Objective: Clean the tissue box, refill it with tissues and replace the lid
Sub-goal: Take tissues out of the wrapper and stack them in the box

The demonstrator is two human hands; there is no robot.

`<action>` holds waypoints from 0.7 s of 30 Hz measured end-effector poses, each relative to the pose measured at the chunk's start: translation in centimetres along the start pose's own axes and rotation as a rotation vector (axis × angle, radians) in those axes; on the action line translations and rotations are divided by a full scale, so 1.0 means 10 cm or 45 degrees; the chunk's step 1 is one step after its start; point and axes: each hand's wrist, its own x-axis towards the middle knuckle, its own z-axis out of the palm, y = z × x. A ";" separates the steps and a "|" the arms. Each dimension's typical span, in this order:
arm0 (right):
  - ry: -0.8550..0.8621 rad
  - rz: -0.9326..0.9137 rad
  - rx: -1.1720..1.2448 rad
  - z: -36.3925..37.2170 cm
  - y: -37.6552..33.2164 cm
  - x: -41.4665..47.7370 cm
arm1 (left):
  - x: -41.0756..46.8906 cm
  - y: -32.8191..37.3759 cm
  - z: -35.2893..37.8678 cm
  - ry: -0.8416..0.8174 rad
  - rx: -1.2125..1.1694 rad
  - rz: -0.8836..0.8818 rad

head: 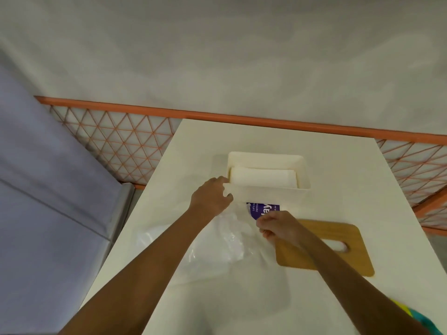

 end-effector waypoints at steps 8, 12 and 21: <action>-0.140 0.054 0.166 0.56 0.08 -0.01 | -0.44 -0.56 -0.01 -0.195 0.008 -0.030; -0.067 0.017 0.107 0.70 0.05 0.06 | -0.63 -0.73 0.02 -0.320 0.006 -0.053; 0.058 0.007 0.161 0.56 0.03 0.10 | -0.66 -0.82 0.09 -0.311 -0.011 -0.032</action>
